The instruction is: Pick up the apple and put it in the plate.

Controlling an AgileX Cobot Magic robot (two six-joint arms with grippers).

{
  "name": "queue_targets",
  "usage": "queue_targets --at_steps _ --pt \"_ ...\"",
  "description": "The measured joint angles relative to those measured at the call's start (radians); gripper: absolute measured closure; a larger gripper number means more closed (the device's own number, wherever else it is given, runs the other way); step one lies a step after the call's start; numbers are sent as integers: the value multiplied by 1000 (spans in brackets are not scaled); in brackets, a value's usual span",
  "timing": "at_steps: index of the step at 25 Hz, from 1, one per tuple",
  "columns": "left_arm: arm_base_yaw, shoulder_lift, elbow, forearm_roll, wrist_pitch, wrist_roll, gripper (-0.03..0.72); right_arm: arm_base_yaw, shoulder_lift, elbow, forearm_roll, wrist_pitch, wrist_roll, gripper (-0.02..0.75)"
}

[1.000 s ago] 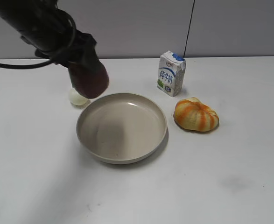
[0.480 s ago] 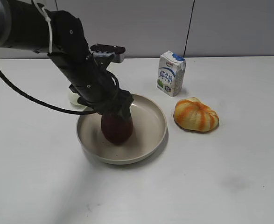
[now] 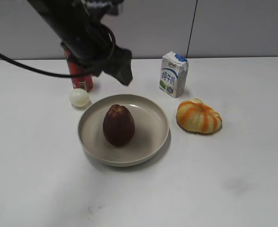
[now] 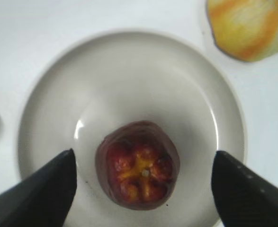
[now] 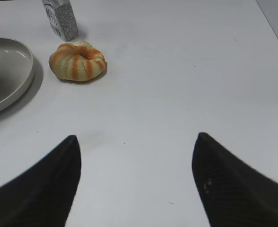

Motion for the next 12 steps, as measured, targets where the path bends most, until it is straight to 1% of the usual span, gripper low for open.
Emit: queue_targets --at_steps 3,6,9,12 --pt "45 -101 -52 66 143 0 8 0 0 0 0 0 0 153" --pt "123 -193 -53 93 253 -1 16 0 0 0 0 0 0 153" --pt "215 -291 1 101 266 -2 38 0 0 0 0 0 0 153" --pt "302 -396 113 104 273 -4 67 0 0 0 0 0 0 153"
